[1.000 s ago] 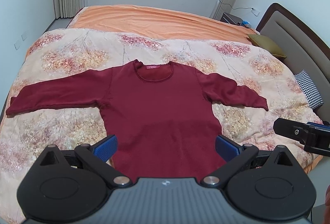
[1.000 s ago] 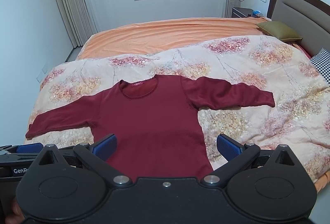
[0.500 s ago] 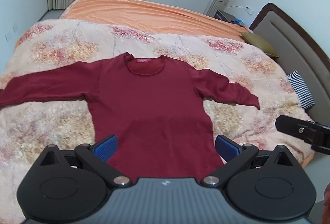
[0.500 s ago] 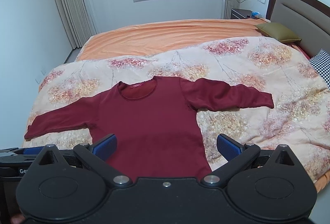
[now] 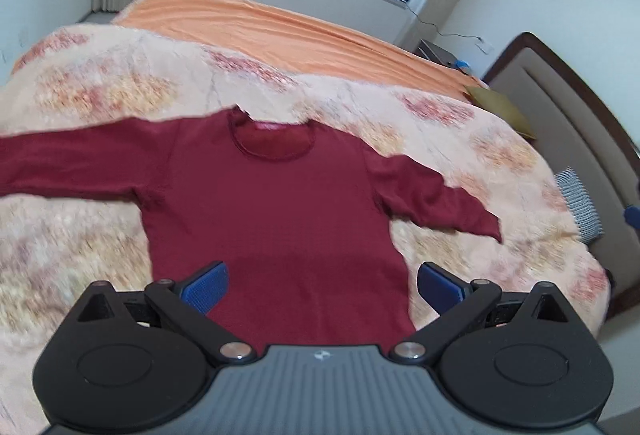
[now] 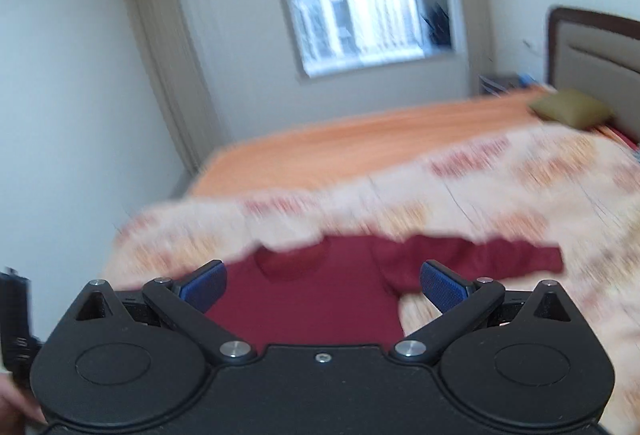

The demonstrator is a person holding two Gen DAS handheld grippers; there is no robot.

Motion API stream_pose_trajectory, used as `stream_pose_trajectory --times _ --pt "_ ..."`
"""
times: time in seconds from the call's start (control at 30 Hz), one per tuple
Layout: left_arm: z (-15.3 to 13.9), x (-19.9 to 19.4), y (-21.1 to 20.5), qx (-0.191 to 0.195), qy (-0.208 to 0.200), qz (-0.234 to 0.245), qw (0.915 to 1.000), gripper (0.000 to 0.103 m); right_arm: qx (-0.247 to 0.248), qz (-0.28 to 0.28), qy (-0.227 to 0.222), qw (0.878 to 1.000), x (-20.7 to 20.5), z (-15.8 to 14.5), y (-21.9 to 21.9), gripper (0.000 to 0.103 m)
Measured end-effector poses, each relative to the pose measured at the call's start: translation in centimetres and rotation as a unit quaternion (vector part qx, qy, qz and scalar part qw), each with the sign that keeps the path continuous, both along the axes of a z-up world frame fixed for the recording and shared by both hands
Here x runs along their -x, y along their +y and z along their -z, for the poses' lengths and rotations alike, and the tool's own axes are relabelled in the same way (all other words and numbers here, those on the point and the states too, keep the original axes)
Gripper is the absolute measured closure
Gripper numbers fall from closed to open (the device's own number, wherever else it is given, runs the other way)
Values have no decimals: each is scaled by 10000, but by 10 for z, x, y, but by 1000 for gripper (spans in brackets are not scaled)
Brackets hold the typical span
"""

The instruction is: Fold small clothes

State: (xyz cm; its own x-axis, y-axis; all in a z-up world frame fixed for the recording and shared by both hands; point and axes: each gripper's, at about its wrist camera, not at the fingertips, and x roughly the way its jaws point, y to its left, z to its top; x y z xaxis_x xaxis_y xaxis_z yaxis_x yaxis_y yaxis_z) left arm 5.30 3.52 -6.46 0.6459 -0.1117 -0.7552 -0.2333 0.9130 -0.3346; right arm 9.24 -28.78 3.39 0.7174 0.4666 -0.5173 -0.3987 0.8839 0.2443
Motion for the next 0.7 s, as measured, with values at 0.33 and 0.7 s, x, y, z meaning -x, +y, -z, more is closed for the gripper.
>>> stream_pose_trajectory --times 0.33,0.7 --pt "11 -115 59 -1629 -445 -125 9856 0 509 -1821 360 9813 -185 102 21 0" --pt "145 -252 152 -1519 -120 1474 9773 1 798 -3200 780 9408 -367 209 118 3"
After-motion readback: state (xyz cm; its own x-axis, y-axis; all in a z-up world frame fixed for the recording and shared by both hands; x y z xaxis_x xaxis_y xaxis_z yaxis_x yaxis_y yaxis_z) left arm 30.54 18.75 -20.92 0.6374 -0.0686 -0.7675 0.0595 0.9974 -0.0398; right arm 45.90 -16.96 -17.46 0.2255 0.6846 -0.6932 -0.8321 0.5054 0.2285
